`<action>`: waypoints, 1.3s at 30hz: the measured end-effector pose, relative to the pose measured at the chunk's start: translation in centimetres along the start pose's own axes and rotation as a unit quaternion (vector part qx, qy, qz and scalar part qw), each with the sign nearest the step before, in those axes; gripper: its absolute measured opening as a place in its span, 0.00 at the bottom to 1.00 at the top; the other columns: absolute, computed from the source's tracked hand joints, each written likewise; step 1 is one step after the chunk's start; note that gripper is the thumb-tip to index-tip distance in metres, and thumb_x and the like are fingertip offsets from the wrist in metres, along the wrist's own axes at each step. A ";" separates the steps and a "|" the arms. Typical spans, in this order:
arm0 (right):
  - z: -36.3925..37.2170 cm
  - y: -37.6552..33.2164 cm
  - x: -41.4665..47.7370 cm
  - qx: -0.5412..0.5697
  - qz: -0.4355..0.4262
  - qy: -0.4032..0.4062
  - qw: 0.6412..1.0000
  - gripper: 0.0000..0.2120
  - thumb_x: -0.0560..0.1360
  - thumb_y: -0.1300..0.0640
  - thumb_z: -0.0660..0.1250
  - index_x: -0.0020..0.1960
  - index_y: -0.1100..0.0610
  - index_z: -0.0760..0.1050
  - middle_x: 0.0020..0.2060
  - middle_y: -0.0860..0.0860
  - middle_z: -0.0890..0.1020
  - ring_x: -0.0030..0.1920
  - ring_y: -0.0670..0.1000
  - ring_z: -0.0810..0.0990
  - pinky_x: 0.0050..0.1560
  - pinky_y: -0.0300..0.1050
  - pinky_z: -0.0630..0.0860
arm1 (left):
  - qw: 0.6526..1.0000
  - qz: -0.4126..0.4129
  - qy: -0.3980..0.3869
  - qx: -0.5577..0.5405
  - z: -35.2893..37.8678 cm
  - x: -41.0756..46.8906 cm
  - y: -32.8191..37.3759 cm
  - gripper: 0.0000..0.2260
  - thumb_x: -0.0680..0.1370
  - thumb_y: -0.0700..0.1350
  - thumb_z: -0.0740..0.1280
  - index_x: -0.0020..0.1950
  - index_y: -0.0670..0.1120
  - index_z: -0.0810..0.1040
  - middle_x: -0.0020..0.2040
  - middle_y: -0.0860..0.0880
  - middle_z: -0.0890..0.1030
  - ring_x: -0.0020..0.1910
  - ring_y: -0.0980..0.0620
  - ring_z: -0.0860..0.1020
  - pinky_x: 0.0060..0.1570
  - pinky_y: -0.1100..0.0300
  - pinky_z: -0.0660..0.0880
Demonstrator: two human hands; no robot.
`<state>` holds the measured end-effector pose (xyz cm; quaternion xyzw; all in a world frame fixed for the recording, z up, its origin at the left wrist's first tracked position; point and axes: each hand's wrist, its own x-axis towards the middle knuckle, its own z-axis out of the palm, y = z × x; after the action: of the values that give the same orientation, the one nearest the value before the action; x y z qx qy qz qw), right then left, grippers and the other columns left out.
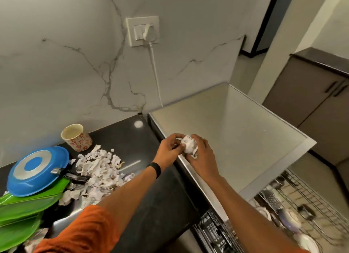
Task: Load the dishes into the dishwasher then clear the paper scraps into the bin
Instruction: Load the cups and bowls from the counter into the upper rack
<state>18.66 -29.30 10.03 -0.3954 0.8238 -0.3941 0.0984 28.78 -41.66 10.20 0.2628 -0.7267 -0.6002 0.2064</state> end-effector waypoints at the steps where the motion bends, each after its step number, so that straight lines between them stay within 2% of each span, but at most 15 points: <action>1: -1.0 1.0 -0.5 0.000 0.006 0.006 1.000 0.32 0.72 0.52 0.78 0.72 0.54 0.70 0.64 0.55 0.77 0.60 0.56 0.79 0.57 0.43 0.75 | 1.000 -0.003 -0.008 0.005 1.3 -0.1 0.3 0.16 0.78 0.36 0.69 0.64 0.48 0.79 0.49 0.44 0.85 0.50 0.46 0.84 0.58 0.43 0.80; 5: -6.1 6.1 -3.5 -0.018 0.051 0.036 0.998 0.35 0.65 0.51 0.80 0.68 0.54 0.72 0.61 0.55 0.75 0.55 0.58 0.78 0.55 0.52 0.77 | 0.997 0.030 -0.027 0.059 8.3 -1.3 1.9 0.20 0.78 0.42 0.72 0.69 0.54 0.76 0.61 0.54 0.80 0.59 0.60 0.79 0.61 0.56 0.79; 8: -10.3 9.5 -5.6 -0.020 0.078 0.050 0.996 0.36 0.65 0.51 0.81 0.69 0.55 0.71 0.61 0.55 0.70 0.50 0.57 0.79 0.50 0.51 0.79 | 0.989 0.087 -0.068 0.102 13.9 -2.7 2.7 0.20 0.76 0.45 0.75 0.67 0.56 0.77 0.63 0.55 0.76 0.62 0.60 0.77 0.59 0.58 0.79; 10: -12.9 12.2 -7.3 -0.017 0.098 0.048 0.994 0.38 0.64 0.56 0.82 0.70 0.56 0.71 0.63 0.57 0.68 0.51 0.58 0.78 0.50 0.50 0.80 | 0.982 0.104 -0.101 0.121 17.9 -3.8 2.8 0.20 0.75 0.48 0.77 0.65 0.55 0.79 0.63 0.56 0.75 0.62 0.59 0.76 0.58 0.58 0.78; 13: -16.3 16.4 -10.0 -0.004 0.126 0.061 0.990 0.36 0.64 0.61 0.81 0.69 0.56 0.72 0.63 0.58 0.68 0.55 0.58 0.76 0.54 0.45 0.76 | 0.979 0.093 -0.118 0.135 23.6 -5.3 2.5 0.21 0.74 0.55 0.77 0.65 0.57 0.77 0.63 0.59 0.76 0.63 0.59 0.75 0.58 0.60 0.77; 17: -20.1 20.7 -13.7 0.024 0.166 0.076 0.983 0.30 0.67 0.55 0.79 0.67 0.52 0.75 0.61 0.53 0.68 0.57 0.52 0.74 0.59 0.45 0.74 | 0.983 0.040 -0.145 0.105 30.3 -7.2 2.3 0.23 0.73 0.54 0.77 0.66 0.61 0.75 0.62 0.60 0.79 0.59 0.67 0.76 0.54 0.73 0.73; 21: -22.7 24.8 -17.2 0.035 0.178 0.066 0.981 0.31 0.68 0.48 0.79 0.68 0.50 0.74 0.60 0.50 0.68 0.60 0.52 0.74 0.61 0.49 0.76 | 0.982 -0.001 -0.173 0.080 35.7 -8.7 1.1 0.24 0.75 0.52 0.77 0.69 0.58 0.76 0.64 0.56 0.80 0.60 0.61 0.79 0.58 0.67 0.76; 23: -23.6 26.6 -18.2 0.041 0.191 0.049 0.980 0.33 0.68 0.48 0.80 0.70 0.51 0.73 0.61 0.51 0.69 0.60 0.50 0.73 0.60 0.45 0.74 | 0.981 -0.018 -0.174 0.087 37.8 -9.3 -0.1 0.24 0.76 0.52 0.75 0.71 0.56 0.76 0.65 0.56 0.80 0.61 0.59 0.79 0.59 0.64 0.77; 26: -24.2 28.8 -18.8 0.045 0.191 0.007 0.981 0.34 0.68 0.51 0.80 0.71 0.51 0.73 0.63 0.51 0.73 0.62 0.49 0.73 0.60 0.43 0.72 | 0.983 -0.057 -0.151 0.082 39.8 -10.1 -1.8 0.21 0.79 0.49 0.73 0.71 0.52 0.76 0.63 0.55 0.81 0.59 0.63 0.79 0.57 0.68 0.77; 28: -23.7 30.5 -19.0 0.067 0.195 -0.028 0.978 0.31 0.70 0.55 0.79 0.71 0.51 0.74 0.65 0.50 0.76 0.62 0.47 0.75 0.58 0.34 0.74 | 0.987 -0.081 -0.120 0.075 40.7 -10.4 -3.2 0.20 0.79 0.49 0.73 0.71 0.50 0.77 0.62 0.55 0.82 0.58 0.65 0.79 0.54 0.72 0.75; 30: -22.9 31.4 -18.9 0.081 0.205 -0.061 0.973 0.26 0.73 0.56 0.77 0.70 0.52 0.75 0.65 0.49 0.79 0.60 0.46 0.77 0.54 0.23 0.70 | 0.986 -0.119 -0.093 0.069 41.2 -10.5 -4.8 0.19 0.79 0.49 0.73 0.69 0.49 0.78 0.61 0.53 0.82 0.58 0.63 0.79 0.55 0.70 0.75; 31: -22.3 31.9 -18.7 0.095 0.213 -0.072 0.970 0.24 0.75 0.55 0.75 0.70 0.52 0.76 0.65 0.47 0.79 0.59 0.45 0.77 0.55 0.24 0.70 | 0.986 -0.132 -0.082 0.061 41.3 -10.4 -5.8 0.19 0.78 0.51 0.73 0.68 0.50 0.78 0.61 0.53 0.83 0.59 0.60 0.80 0.58 0.65 0.76; 34: -19.9 33.6 -16.8 0.107 0.232 -0.108 0.961 0.22 0.79 0.54 0.70 0.72 0.51 0.76 0.69 0.48 0.78 0.65 0.46 0.76 0.67 0.40 0.72 | 0.981 -0.188 -0.045 0.031 41.7 -9.4 -8.4 0.14 0.78 0.58 0.69 0.63 0.60 0.81 0.58 0.58 0.83 0.61 0.52 0.81 0.63 0.47 0.78; 36: -18.2 34.7 -15.1 0.107 0.229 -0.130 0.959 0.20 0.80 0.55 0.68 0.72 0.52 0.76 0.69 0.50 0.78 0.66 0.48 0.77 0.70 0.45 0.72 | 0.974 -0.225 -0.003 0.011 41.6 -8.0 -10.3 0.09 0.81 0.51 0.68 0.57 0.66 0.80 0.55 0.62 0.82 0.61 0.50 0.81 0.64 0.44 0.77; 39: -15.6 36.2 -12.1 0.105 0.220 -0.161 0.956 0.19 0.81 0.55 0.68 0.71 0.53 0.76 0.65 0.55 0.81 0.62 0.54 0.81 0.66 0.49 0.76 | 0.964 -0.262 0.038 -0.006 40.9 -5.1 -13.7 0.10 0.82 0.51 0.67 0.55 0.66 0.82 0.57 0.53 0.84 0.58 0.48 0.83 0.61 0.44 0.79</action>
<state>-1.42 2.04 -7.62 -0.2495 0.8178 -0.3781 0.3550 9.39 -9.13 -11.10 0.4657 -0.6205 -0.6270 0.0707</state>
